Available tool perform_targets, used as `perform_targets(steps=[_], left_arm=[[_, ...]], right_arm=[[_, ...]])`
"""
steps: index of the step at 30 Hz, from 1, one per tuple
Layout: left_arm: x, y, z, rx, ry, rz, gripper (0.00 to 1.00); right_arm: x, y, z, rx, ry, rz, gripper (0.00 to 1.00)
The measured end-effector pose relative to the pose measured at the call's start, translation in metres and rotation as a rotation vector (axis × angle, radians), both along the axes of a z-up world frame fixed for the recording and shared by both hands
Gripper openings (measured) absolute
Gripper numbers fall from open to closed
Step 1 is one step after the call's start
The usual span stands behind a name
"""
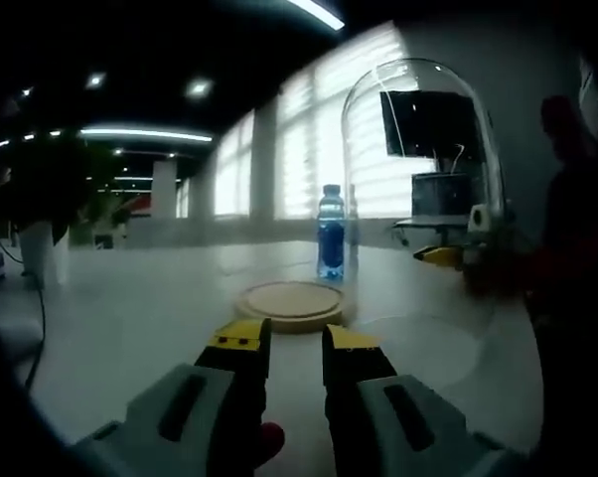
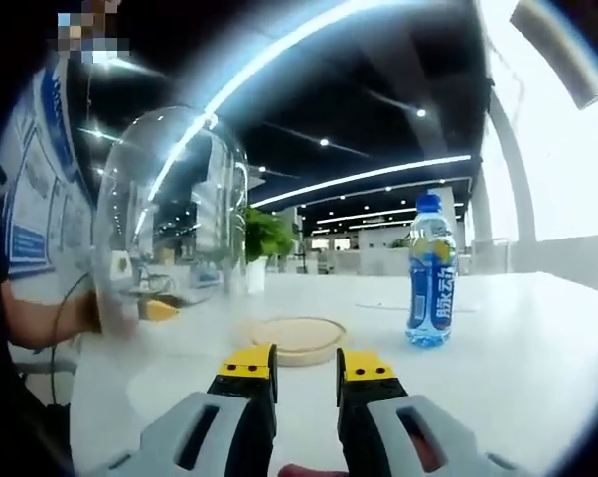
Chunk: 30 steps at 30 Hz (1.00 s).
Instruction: Open the cover put in the Mizone put the cover back on
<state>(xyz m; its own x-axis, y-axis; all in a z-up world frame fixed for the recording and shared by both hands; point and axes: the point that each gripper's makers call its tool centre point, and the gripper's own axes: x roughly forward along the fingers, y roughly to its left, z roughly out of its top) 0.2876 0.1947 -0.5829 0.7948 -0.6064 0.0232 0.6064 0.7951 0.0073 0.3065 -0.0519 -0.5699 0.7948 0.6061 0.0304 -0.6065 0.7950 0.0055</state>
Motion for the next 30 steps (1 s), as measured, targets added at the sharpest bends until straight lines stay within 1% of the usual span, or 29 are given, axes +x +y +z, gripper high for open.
perform_targets(steps=[3, 7, 9, 11, 14, 17, 19, 24, 27, 29, 30], left_arm=[[0.0, 0.0, 0.0, -0.001, 0.002, 0.0, 0.15], [0.001, 0.001, -0.001, 0.004, 0.002, 0.01, 0.15], [0.003, 0.003, -0.001, 0.004, 0.005, 0.024, 0.15], [0.004, 0.004, -0.002, 0.005, 0.007, 0.031, 0.15], [0.002, 0.002, -0.001, 0.012, -0.001, 0.023, 0.15], [0.003, 0.002, -0.001, 0.015, -0.008, 0.022, 0.15], [0.003, 0.003, -0.001, 0.01, -0.008, 0.025, 0.15], [0.002, 0.003, -0.001, 0.016, -0.008, 0.027, 0.15], [0.002, 0.003, 0.001, 0.011, -0.013, 0.028, 0.15], [0.001, 0.001, 0.002, 0.01, -0.017, 0.027, 0.15], [0.0, 0.0, 0.003, 0.011, -0.02, 0.026, 0.15]], right_arm=[[0.012, -0.008, 0.006, -0.003, 0.032, -0.038, 0.16], [0.027, -0.017, 0.014, -0.03, 0.017, -0.099, 0.16], [0.035, -0.023, 0.018, -0.027, 0.024, -0.137, 0.16], [0.041, -0.025, 0.026, -0.02, 0.013, -0.156, 0.16], [0.046, -0.023, 0.039, -0.004, -0.011, -0.152, 0.16], [0.052, -0.019, 0.049, -0.039, -0.034, -0.154, 0.16], [0.06, -0.019, 0.057, -0.047, -0.04, -0.159, 0.16], [0.075, -0.019, 0.067, -0.067, -0.038, -0.176, 0.16], [0.084, -0.018, 0.076, -0.059, -0.049, -0.183, 0.16], [0.095, -0.021, 0.08, -0.085, -0.055, -0.216, 0.16], [0.099, -0.021, 0.083, -0.084, -0.057, -0.223, 0.16]])
